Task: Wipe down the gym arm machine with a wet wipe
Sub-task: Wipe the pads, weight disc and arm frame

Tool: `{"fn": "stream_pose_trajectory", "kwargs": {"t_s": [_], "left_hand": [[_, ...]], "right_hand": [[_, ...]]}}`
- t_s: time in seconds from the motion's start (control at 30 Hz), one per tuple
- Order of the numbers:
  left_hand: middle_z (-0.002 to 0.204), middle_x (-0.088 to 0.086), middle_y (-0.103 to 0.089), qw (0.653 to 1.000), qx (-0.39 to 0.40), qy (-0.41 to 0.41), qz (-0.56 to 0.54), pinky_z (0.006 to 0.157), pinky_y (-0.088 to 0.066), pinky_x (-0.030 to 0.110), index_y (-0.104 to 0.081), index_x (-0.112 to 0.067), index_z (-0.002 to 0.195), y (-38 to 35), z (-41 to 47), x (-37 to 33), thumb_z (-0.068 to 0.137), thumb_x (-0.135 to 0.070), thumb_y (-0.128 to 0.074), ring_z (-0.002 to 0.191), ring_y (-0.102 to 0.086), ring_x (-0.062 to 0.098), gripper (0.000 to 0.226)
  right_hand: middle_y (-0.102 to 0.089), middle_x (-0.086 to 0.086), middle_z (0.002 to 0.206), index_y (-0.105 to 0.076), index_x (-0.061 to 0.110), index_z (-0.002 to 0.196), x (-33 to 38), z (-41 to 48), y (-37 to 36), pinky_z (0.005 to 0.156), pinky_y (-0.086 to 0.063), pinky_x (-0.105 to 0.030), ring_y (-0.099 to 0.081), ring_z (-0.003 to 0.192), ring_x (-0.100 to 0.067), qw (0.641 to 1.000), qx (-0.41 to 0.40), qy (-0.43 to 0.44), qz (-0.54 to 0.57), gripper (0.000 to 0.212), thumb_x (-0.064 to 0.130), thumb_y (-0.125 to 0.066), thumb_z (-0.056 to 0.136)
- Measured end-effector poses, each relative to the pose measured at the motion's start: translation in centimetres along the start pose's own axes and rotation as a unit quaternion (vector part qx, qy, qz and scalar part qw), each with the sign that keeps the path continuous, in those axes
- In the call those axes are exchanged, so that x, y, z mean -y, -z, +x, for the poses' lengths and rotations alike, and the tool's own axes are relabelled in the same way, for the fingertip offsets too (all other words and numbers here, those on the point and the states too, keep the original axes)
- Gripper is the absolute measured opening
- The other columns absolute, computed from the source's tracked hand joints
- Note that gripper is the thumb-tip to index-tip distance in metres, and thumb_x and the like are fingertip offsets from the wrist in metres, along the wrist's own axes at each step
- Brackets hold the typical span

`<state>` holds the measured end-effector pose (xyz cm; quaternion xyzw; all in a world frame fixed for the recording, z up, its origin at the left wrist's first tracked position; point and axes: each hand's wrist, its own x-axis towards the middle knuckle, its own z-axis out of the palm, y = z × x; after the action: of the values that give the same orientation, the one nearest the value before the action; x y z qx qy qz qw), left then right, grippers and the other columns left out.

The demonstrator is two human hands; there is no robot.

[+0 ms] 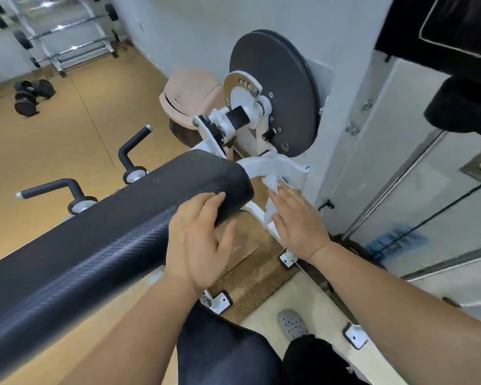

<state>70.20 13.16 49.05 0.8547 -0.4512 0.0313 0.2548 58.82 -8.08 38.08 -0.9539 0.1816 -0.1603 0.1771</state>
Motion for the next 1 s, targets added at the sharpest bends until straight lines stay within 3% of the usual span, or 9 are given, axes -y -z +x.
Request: {"fn": "stream_pose_trajectory", "kwargs": {"t_s": [0.13, 0.23, 0.37, 0.43, 0.5, 0.57, 0.77, 0.9, 1.0], "left_hand": [[0.135, 0.000, -0.059, 0.997, 0.012, 0.011, -0.073, 0.108, -0.039, 0.033, -0.056, -0.017, 0.140, 1.7, -6.4, -1.7, 0.092, -0.038, -0.062, 0.126, -0.051, 0.020, 0.053], [0.136, -0.010, -0.056, 0.972, 0.075, 0.102, -0.198, 0.107, -0.043, 0.029, -0.050, -0.026, 0.143, 3.1, -9.8, -3.4, 0.094, -0.042, -0.061, 0.128, -0.050, 0.009, 0.053], [0.118, -0.014, -0.067, 0.836, 0.103, 0.298, -0.450, 0.103, -0.051, 0.037, -0.065, -0.041, 0.120, 4.3, -13.4, -5.1, 0.095, -0.036, -0.066, 0.112, -0.062, 0.005, 0.026], [0.105, -0.001, -0.075, 0.812, 0.075, 0.326, -0.479, 0.095, -0.055, 0.034, -0.073, -0.030, 0.113, 4.3, -15.0, -5.6, 0.095, -0.028, -0.067, 0.099, -0.069, 0.011, 0.019], [0.084, 0.009, -0.072, 0.821, 0.027, 0.334, -0.462, 0.072, -0.053, 0.034, -0.076, -0.024, 0.090, 4.4, -16.7, -6.1, 0.095, -0.021, -0.067, 0.077, -0.064, 0.018, 0.010], [0.071, 0.009, -0.061, 0.829, -0.016, 0.346, -0.439, 0.063, -0.046, 0.035, -0.070, -0.016, 0.079, 4.7, -18.3, -6.2, 0.095, -0.018, -0.065, 0.066, -0.053, 0.021, 0.017], [0.076, 0.005, -0.061, 0.926, 0.026, 0.296, -0.234, 0.066, -0.046, 0.038, -0.058, -0.018, 0.083, 8.0, -24.2, -3.5, 0.099, -0.015, -0.053, 0.069, -0.052, 0.016, 0.016], [0.075, -0.008, -0.051, 0.965, 0.070, 0.230, -0.107, 0.056, -0.030, 0.019, -0.056, -0.014, 0.090, 12.9, -28.4, -1.3, 0.098, -0.011, -0.050, 0.066, -0.045, 0.007, 0.011], [0.085, -0.005, -0.057, 0.976, 0.084, 0.194, -0.054, 0.064, -0.034, 0.028, -0.058, -0.016, 0.093, 16.6, -31.5, 1.2, 0.097, -0.012, -0.051, 0.078, -0.051, 0.015, 0.008]], "right_hand": [[-0.042, -0.012, 0.160, -0.038, 0.013, 0.157, 7.2, -7.0, 3.2, 0.126, -0.023, -0.044, -0.031, 0.151, -0.026, 0.999, -0.007, 0.000, 0.046, 0.056, 0.035, -0.030, 0.106], [-0.044, -0.006, 0.158, -0.039, 0.016, 0.157, 13.3, -11.1, 5.5, 0.126, -0.018, -0.031, -0.031, 0.150, -0.021, 0.990, -0.012, -0.003, 0.137, 0.057, 0.039, -0.031, 0.106], [-0.036, 0.006, 0.162, -0.035, 0.018, 0.159, 18.4, -14.4, 7.7, 0.125, -0.012, -0.022, -0.022, 0.153, -0.004, 0.971, 0.020, -0.012, 0.239, 0.063, 0.047, -0.026, 0.103], [-0.039, 0.013, 0.156, -0.034, 0.017, 0.159, 19.3, -15.5, 8.1, 0.122, -0.017, -0.020, -0.026, 0.147, 0.003, 0.965, 0.024, 0.008, 0.260, 0.062, 0.042, -0.028, 0.103], [-0.039, 0.021, 0.150, -0.035, 0.019, 0.159, 19.7, -16.5, 8.1, 0.120, -0.019, -0.019, -0.028, 0.143, 0.008, 0.964, 0.037, 0.021, 0.262, 0.060, 0.040, -0.028, 0.103], [-0.034, 0.033, 0.147, -0.037, 0.025, 0.157, 19.9, -17.4, 8.1, 0.120, -0.019, -0.019, -0.024, 0.141, 0.013, 0.962, 0.065, 0.016, 0.265, 0.062, 0.045, -0.026, 0.100], [-0.039, 0.009, 0.152, -0.034, 0.033, 0.157, 21.8, -18.4, 7.1, 0.119, -0.036, -0.040, -0.037, 0.140, -0.010, 0.964, 0.124, -0.006, 0.236, 0.055, 0.032, -0.042, 0.102], [-0.027, 0.016, 0.160, -0.035, 0.036, 0.157, 26.6, -18.4, 6.5, 0.120, -0.017, -0.025, -0.020, 0.147, -0.004, 0.957, 0.179, 0.070, 0.218, 0.061, 0.019, -0.055, 0.101], [-0.026, 0.019, 0.164, -0.037, 0.034, 0.157, 31.2, -18.3, 5.4, 0.124, -0.010, -0.027, -0.011, 0.151, -0.002, 0.936, 0.241, 0.147, 0.208, 0.059, 0.023, -0.057, 0.102]]}}
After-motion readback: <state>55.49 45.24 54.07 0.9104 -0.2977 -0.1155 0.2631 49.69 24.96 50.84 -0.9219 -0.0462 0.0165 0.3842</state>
